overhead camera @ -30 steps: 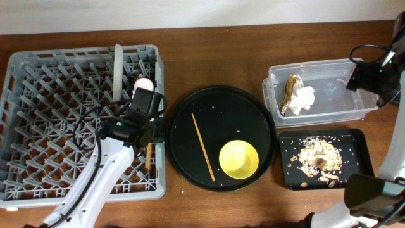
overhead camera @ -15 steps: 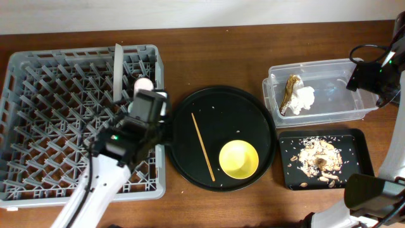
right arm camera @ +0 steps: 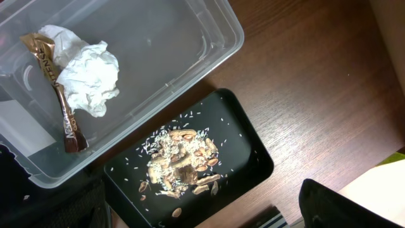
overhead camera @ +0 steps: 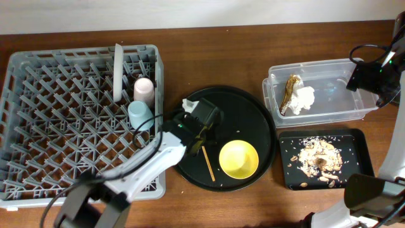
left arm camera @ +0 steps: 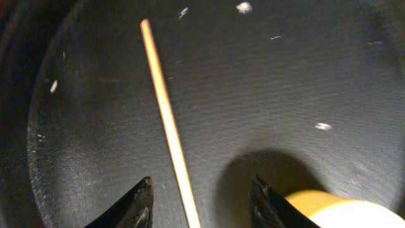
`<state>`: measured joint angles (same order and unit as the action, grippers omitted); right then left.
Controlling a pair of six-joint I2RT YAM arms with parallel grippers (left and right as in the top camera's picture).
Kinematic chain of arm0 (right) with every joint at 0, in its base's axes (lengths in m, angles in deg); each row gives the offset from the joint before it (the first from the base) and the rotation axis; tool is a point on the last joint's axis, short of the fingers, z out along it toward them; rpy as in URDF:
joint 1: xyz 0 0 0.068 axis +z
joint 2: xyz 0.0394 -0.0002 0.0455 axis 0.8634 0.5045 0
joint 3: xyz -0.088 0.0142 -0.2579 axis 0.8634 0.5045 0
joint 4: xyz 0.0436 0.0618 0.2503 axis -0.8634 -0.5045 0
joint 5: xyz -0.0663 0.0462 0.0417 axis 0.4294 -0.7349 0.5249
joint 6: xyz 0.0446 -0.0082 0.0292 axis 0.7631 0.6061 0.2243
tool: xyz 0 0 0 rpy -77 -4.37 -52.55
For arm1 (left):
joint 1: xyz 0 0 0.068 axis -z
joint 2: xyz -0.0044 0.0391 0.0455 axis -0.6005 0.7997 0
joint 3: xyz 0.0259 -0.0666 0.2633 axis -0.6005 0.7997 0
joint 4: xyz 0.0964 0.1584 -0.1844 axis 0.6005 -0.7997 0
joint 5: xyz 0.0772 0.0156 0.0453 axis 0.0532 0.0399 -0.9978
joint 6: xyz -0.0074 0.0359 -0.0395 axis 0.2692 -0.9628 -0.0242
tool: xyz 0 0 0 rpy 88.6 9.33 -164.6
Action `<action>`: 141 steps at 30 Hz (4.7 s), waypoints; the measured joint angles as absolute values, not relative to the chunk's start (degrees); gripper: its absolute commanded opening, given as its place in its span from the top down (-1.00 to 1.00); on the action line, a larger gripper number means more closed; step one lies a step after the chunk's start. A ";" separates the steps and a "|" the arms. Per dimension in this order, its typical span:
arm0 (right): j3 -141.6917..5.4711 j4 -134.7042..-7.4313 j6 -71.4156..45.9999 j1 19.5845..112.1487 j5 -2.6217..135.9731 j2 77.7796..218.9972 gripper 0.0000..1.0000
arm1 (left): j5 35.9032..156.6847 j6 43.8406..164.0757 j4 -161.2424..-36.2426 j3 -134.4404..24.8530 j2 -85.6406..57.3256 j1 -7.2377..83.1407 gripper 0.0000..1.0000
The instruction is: Sort waste into correct bins and load items into the dishwasher rack
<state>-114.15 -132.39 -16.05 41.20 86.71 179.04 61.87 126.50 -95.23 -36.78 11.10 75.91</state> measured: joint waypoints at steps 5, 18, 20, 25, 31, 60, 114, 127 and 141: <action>-114.15 -132.39 -16.12 41.20 86.71 179.04 -0.97 | 60.93 128.47 -92.70 -36.63 15.71 75.91 0.37; -114.15 -132.39 -16.07 41.20 86.71 179.04 -0.97 | 58.74 129.30 -89.16 -37.50 22.14 75.99 0.99; -114.15 -132.39 -16.10 41.20 86.71 179.04 -0.97 | 58.63 129.30 -89.22 -37.66 22.18 75.99 0.99; -114.15 -132.37 -16.07 41.20 86.71 179.04 -0.97 | 58.37 129.15 -94.01 -38.69 21.20 76.02 0.99; -114.15 -132.39 -16.07 41.20 86.71 179.04 -0.97 | 56.38 114.83 -105.40 -44.21 1.96 74.33 0.99; -114.17 -132.39 -16.10 41.20 86.71 179.04 -0.97 | 49.89 104.52 -119.17 -41.09 1.31 61.46 0.22; -114.20 -132.39 -16.10 41.20 86.71 179.04 -0.97 | 65.10 98.48 -99.47 -47.34 22.20 100.69 0.64; -114.20 -132.39 -16.07 41.20 86.71 179.04 -0.97 | 65.30 98.57 -102.43 -47.34 22.55 100.69 0.67; -114.20 -132.39 -16.10 41.20 86.71 179.04 -0.97 | 63.46 98.31 -103.39 -47.43 22.53 100.74 0.99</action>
<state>-114.20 -132.39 -16.10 41.20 86.71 179.04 63.46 98.31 -103.39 -47.43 22.53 100.74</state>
